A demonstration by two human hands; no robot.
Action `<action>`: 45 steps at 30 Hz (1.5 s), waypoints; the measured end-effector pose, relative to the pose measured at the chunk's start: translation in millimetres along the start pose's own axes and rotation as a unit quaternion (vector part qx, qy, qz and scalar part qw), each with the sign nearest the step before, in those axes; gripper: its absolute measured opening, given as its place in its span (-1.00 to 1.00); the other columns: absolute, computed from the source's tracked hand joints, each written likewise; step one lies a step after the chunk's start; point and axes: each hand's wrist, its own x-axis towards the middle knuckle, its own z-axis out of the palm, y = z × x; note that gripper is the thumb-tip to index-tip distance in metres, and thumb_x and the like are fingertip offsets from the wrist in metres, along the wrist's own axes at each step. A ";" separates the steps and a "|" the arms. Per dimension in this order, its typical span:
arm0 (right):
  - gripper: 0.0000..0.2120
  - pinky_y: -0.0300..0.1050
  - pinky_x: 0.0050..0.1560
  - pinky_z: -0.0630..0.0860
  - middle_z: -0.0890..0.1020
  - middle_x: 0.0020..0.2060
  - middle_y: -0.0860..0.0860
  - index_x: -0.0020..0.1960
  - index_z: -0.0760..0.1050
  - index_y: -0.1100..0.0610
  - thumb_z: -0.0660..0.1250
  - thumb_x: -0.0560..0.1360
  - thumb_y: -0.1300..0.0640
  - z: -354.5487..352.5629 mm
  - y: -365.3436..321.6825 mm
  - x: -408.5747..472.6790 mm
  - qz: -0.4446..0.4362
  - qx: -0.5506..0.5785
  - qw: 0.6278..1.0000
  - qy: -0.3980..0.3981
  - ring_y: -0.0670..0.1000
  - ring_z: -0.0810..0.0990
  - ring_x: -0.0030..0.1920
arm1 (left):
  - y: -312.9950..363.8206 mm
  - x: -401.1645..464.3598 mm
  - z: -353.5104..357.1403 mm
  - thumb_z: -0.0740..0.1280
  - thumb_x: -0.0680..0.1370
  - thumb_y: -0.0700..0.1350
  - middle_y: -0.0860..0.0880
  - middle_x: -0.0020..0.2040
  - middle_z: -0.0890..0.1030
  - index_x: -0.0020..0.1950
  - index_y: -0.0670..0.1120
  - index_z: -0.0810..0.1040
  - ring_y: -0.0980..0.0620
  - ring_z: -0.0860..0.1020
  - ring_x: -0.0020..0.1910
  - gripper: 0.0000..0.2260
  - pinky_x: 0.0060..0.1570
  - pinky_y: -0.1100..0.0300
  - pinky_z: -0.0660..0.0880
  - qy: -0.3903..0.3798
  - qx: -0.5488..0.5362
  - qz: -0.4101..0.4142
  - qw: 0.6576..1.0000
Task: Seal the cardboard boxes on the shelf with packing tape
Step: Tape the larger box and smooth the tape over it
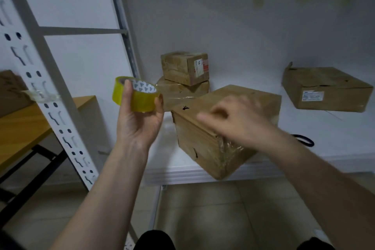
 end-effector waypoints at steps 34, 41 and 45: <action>-0.68 -0.17 0.45 0.03 0.20 0.49 -0.09 -0.24 0.36 -0.09 0.04 0.66 0.05 0.1 -18.0 29.5 -0.215 0.017 0.948 -0.232 -0.10 0.10 0.48 | -19.7 -2.5 -11.3 0.74 -0.02 -0.04 -0.13 0.22 0.58 0.46 -0.08 0.44 -0.09 0.54 0.17 0.07 -0.22 0.18 0.62 0.018 0.021 -0.069 0.997; -0.77 -0.20 0.35 0.15 0.31 0.44 -0.09 -0.18 0.47 0.04 0.15 0.63 0.14 -8.5 -19.9 31.2 -0.155 0.099 0.953 -0.240 -0.15 0.27 0.38 | -20.6 -1.9 -12.9 0.73 0.03 -0.04 -0.13 0.25 0.57 0.47 -0.07 0.43 -0.10 0.53 0.19 0.04 -0.20 0.17 0.62 0.008 0.016 -0.075 0.997; -0.86 -0.09 0.39 0.23 0.43 0.39 -0.06 -0.07 0.59 0.13 0.27 0.57 0.14 -5.6 -21.0 29.7 -0.121 0.142 0.965 -0.186 -0.13 0.38 0.33 | -20.9 -1.6 -14.2 0.73 0.02 -0.05 -0.14 0.25 0.58 0.45 -0.08 0.46 -0.12 0.54 0.18 0.02 -0.20 0.17 0.62 0.015 0.014 -0.072 0.997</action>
